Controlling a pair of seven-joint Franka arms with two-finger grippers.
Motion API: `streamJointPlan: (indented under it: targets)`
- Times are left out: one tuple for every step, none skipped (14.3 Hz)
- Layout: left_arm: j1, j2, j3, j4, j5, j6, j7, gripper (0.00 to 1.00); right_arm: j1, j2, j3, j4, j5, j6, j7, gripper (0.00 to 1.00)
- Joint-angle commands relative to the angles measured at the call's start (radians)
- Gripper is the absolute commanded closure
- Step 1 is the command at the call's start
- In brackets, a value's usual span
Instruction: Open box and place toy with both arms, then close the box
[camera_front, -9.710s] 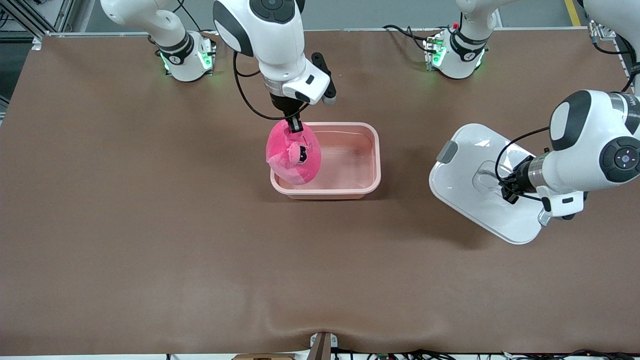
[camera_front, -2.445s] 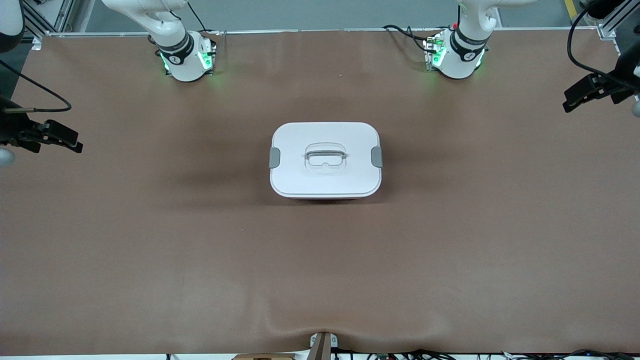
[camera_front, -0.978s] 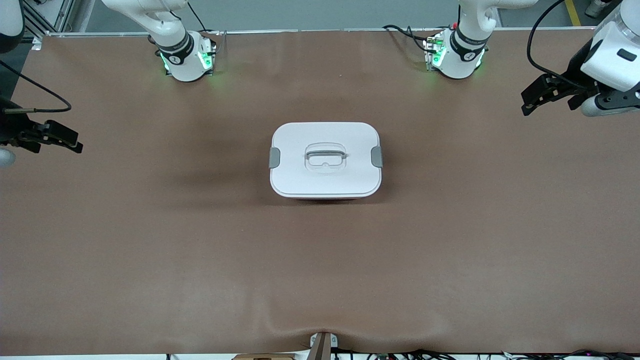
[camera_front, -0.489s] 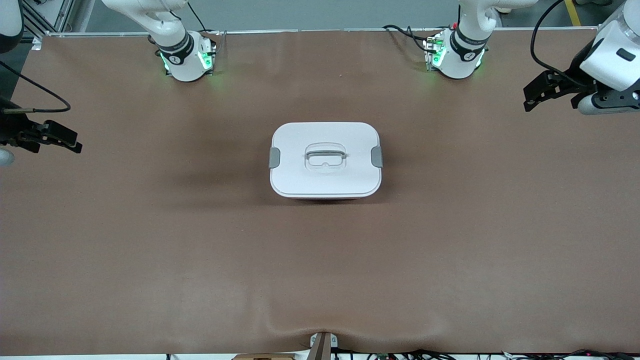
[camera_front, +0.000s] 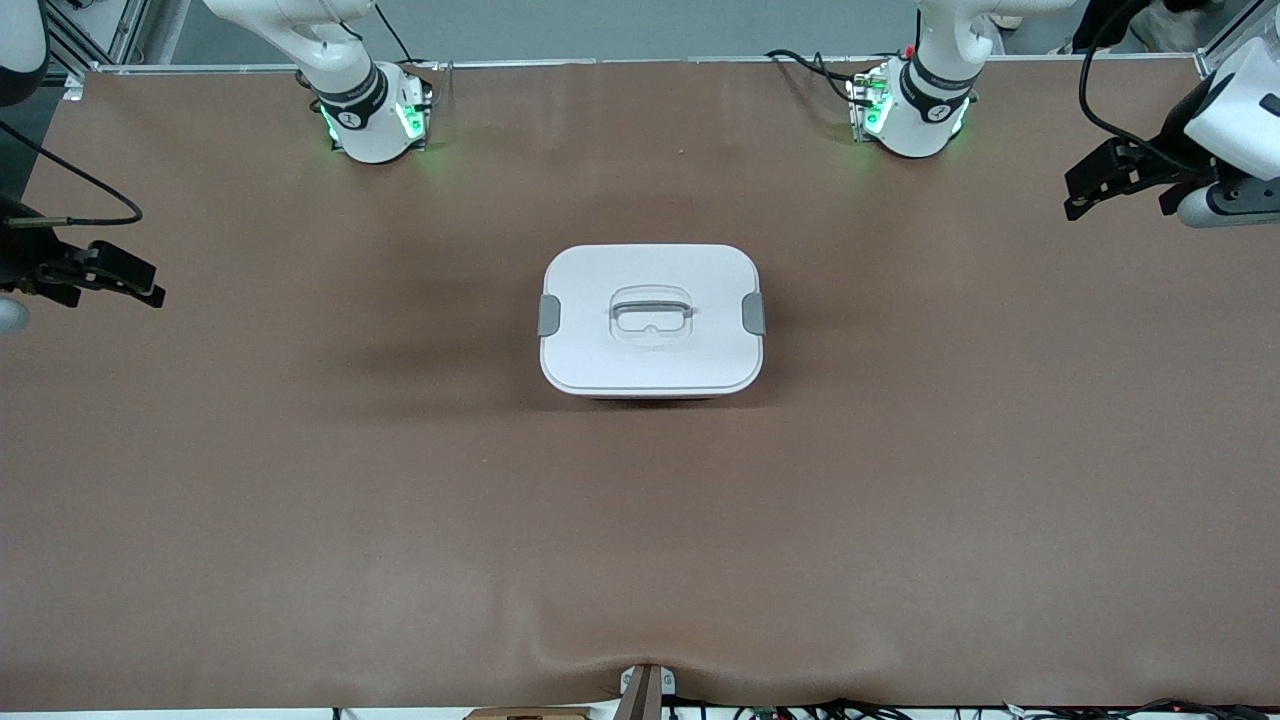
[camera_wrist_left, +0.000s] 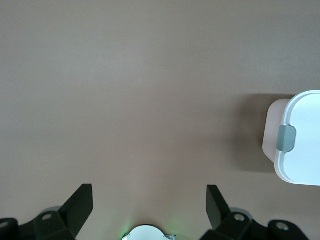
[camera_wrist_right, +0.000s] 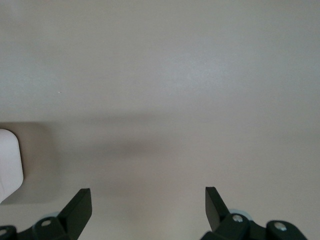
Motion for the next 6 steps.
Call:
streamJointPlan:
  targets:
    - [0.014, -0.007, -0.001, 0.014, 0.012, -0.019, -0.011, 0.00, -0.004, -0.002, 0.001, 0.003, 0.009, 0.003, 0.005, 0.00]
    - [0.016, -0.007, -0.001, 0.017, 0.012, -0.019, -0.017, 0.00, -0.004, -0.002, 0.001, 0.002, 0.009, 0.001, 0.005, 0.00]
    - [0.016, -0.007, -0.001, 0.017, 0.012, -0.019, -0.022, 0.00, -0.001, -0.002, 0.001, 0.000, 0.009, 0.003, 0.005, 0.00]
    - [0.016, -0.007, -0.002, 0.017, 0.012, -0.019, -0.035, 0.00, -0.001, -0.002, 0.001, -0.001, 0.009, 0.001, 0.005, 0.00]
    - [0.018, -0.007, -0.002, 0.018, 0.012, -0.019, -0.049, 0.00, -0.001, -0.002, 0.001, -0.003, 0.008, 0.001, 0.003, 0.00]
    - [0.024, -0.007, -0.004, 0.017, 0.012, -0.019, -0.051, 0.00, -0.003, 0.003, 0.001, -0.001, 0.006, 0.001, 0.003, 0.00]
